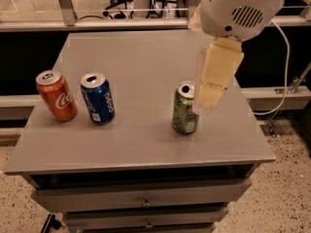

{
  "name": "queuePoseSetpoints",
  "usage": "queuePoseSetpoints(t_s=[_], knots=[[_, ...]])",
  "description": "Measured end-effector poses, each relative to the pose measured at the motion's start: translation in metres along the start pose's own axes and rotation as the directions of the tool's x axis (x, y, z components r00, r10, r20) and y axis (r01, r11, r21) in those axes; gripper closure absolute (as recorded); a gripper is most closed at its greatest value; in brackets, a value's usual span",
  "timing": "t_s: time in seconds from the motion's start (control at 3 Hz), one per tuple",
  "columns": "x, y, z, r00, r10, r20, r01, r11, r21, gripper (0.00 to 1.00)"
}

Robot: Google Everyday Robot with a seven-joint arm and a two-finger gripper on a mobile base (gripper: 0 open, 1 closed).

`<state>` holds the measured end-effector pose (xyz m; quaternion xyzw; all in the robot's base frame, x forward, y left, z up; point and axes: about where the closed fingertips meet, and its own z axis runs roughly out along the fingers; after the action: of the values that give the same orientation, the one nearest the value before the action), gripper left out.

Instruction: Knock pepsi can over

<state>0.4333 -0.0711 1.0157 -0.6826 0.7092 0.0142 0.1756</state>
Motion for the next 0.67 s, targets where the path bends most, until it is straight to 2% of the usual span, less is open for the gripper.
queuePoseSetpoints(t_s=[0.33, 0.67], knots=[[-0.042, 0.003, 0.006, 0.999, -0.045, 0.022, 0.045, 0.9987, -0.024, 0.0], [-0.079, 0.008, 0.017, 0.993, -0.097, 0.071, 0.1, 0.9942, -0.038, 0.0]])
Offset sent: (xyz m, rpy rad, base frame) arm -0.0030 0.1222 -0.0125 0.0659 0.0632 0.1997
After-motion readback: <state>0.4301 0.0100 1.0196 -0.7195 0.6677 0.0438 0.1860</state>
